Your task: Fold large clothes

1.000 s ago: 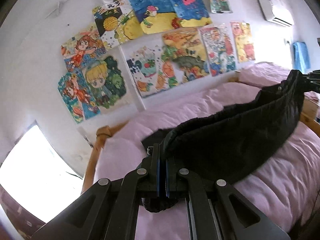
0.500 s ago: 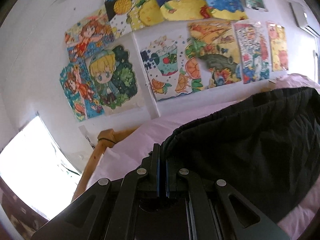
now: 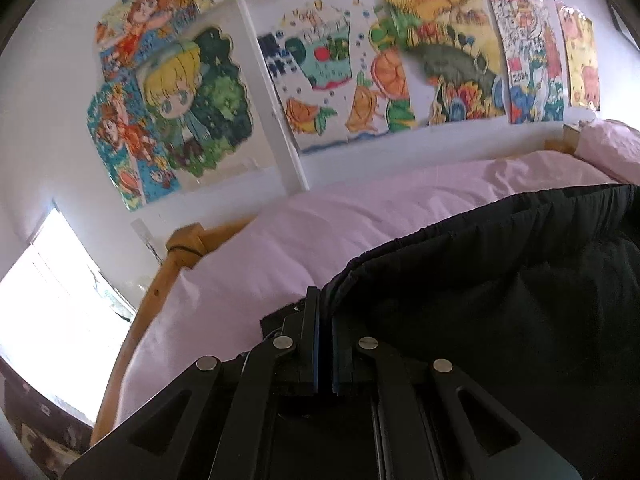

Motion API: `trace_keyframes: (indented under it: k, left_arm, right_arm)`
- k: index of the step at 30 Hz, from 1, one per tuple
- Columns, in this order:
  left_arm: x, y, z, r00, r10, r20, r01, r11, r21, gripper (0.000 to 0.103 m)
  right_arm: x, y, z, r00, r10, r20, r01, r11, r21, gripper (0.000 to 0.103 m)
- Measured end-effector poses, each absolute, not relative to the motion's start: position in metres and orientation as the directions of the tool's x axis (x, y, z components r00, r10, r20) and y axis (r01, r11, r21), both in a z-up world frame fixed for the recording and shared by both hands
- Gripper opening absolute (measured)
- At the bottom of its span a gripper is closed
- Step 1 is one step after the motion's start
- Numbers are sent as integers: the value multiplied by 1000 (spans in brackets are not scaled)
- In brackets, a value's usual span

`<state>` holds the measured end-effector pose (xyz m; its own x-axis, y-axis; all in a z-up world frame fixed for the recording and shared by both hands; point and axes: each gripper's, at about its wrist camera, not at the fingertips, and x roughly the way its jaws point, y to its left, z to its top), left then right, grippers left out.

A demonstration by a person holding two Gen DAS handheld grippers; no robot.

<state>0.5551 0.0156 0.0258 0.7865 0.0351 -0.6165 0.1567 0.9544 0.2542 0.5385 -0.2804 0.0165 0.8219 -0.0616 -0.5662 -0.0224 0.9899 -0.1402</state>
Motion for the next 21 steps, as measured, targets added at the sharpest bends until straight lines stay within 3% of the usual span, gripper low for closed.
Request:
trace_keyframes:
  k: [21]
  left_arm:
    - [584,13,-33,723,50,-689,218,930,296,3]
  right_arm:
    - [579,-272,-45,741,-60,-669,-77,982,-173,6]
